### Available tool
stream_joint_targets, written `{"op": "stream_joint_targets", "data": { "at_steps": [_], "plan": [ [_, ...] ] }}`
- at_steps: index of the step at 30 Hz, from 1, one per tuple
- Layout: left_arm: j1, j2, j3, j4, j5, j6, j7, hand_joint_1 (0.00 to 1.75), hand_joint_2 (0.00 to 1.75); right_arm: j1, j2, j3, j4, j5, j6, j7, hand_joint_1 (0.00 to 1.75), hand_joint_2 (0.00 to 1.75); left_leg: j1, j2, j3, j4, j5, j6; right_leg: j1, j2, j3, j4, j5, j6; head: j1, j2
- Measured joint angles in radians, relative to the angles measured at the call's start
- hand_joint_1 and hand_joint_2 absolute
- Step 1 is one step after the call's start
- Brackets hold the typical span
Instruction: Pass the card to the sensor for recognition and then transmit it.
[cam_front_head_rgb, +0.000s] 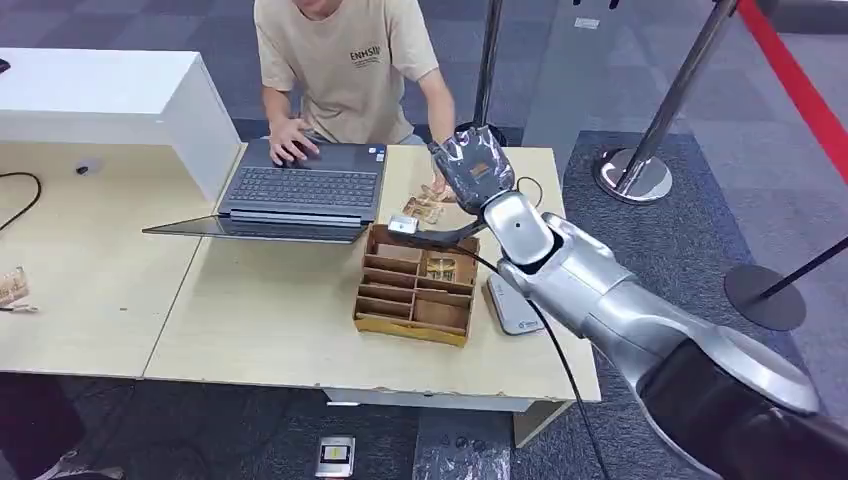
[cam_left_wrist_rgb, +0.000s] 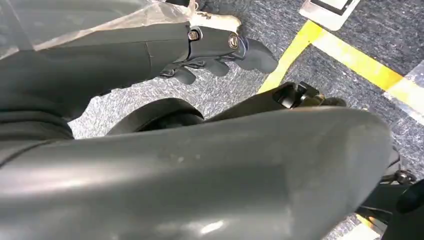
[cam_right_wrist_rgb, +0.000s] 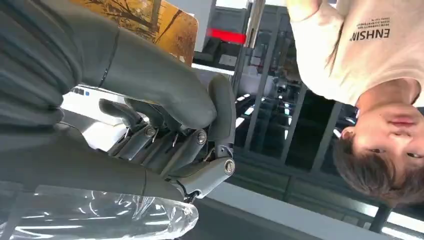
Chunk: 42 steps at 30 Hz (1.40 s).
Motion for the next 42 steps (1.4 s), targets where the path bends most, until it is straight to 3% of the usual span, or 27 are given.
{"op": "stream_joint_targets", "data": {
  "at_steps": [28, 29, 30, 36, 40, 41, 42],
  "plan": [
    [-0.001, 0.0, 0.0, 0.0, 0.004, -0.002, 0.003, 0.0, 0.0, 0.009, 0.002, -0.001, 0.01, 0.005, 0.002, -0.001, 1.75, 1.75, 0.0, 0.0, 0.0, 0.0, 0.0, 0.0, 0.0, 0.0, 0.0, 0.0, 0.0, 0.0, 0.0, 0.0],
    [-0.001, 0.0, 0.0, 0.0, 0.004, -0.002, 0.003, 0.0, 0.0, 0.01, 0.002, -0.002, 0.011, 0.005, 0.001, -0.001, 0.0, 1.75, 0.0, 0.0, 0.0, 0.0, 0.0, 0.0, 0.0, 0.0, 0.0, 0.0, 0.0, 0.0, 0.0, 0.0],
    [-0.001, 0.0, 0.0, 0.0, 0.004, -0.002, 0.003, 0.0, 0.0, 0.011, 0.002, -0.002, 0.013, 0.005, 0.0, -0.002, 0.0, 0.0, 0.0, 0.0, 0.0, 0.0, 0.0, 0.0, 0.0, 0.0, 0.0, 0.0, 0.0, 0.0, 0.0, 0.0],
    [-0.001, 0.0, 0.0, 0.0, 0.003, -0.002, 0.003, 0.0, 0.0, 0.02, 0.002, -0.025, 0.014, -0.077, -0.035, -0.032, 0.0, 0.0, 0.0, 0.0, 0.0, 0.0, 0.0, 0.0, 0.0, 0.0, 0.0, 0.0, 0.0, 0.0, 0.0, 0.0],
    [-0.001, 0.0, 0.0, 0.0, 0.006, -0.002, 0.003, 0.0, 0.0, 0.041, 0.002, -0.07, 0.0, -0.226, -0.117, -0.061, 0.0, 0.0, 0.0, 0.0, 0.0, 0.0, 0.0, 0.0, 0.0, 0.0, 0.0, 0.0, 0.0, 0.0, 0.0, 0.0],
    [-0.001, 0.0, 0.0, 0.0, 0.009, -0.002, 0.003, 0.0, 0.0, 0.049, 0.003, -0.085, -0.008, -0.264, -0.129, -0.071, 0.0, 1.75, 0.0, 0.0, 0.0, 0.0, 0.0, 0.0, 0.0, 0.0, 0.0, 0.0, 0.0, 0.0, 0.0, 0.0],
    [-0.001, 0.0, 0.0, 0.0, 0.011, -0.002, 0.003, 0.0, 0.0, 0.059, 0.003, -0.102, -0.017, -0.307, -0.135, -0.087, 0.0, 1.75, 0.0, 0.0, 0.0, 0.0, 0.0, 0.0, 0.0, 0.0, 0.0, 0.0, 0.0, 0.0, 0.0, 0.0]
  ]
}}
